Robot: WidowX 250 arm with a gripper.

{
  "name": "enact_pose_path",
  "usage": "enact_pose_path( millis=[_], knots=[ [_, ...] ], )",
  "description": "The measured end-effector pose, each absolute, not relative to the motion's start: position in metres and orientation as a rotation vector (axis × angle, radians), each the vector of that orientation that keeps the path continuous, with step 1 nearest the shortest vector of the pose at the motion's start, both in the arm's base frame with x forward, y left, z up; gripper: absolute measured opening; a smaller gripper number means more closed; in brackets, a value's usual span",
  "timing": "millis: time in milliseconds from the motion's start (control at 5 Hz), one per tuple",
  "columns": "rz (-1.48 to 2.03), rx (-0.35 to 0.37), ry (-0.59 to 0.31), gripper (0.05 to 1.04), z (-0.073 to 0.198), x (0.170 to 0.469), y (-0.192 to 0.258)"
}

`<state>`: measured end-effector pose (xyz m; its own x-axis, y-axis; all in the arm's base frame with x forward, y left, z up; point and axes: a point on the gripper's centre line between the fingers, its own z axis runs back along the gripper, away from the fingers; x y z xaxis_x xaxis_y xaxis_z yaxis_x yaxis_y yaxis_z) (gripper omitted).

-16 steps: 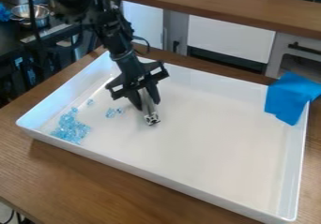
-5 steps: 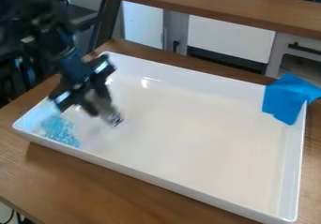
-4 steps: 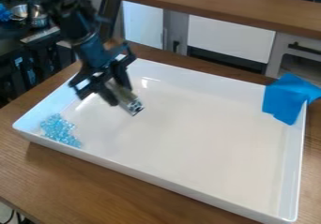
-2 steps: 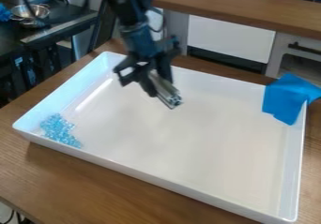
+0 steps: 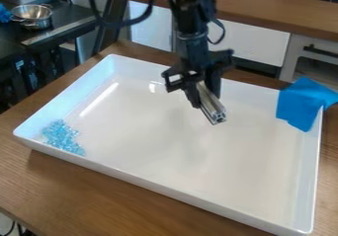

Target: Sweep into pile

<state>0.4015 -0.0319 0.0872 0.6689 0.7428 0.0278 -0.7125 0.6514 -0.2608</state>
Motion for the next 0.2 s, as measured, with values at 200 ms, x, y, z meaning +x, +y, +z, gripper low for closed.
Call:
enact_pose_path(
  millis=[200],
  knots=[
    [0.76,-0.192,-0.133,0.38,0.0796,0.4095,-0.0483]
  ],
)
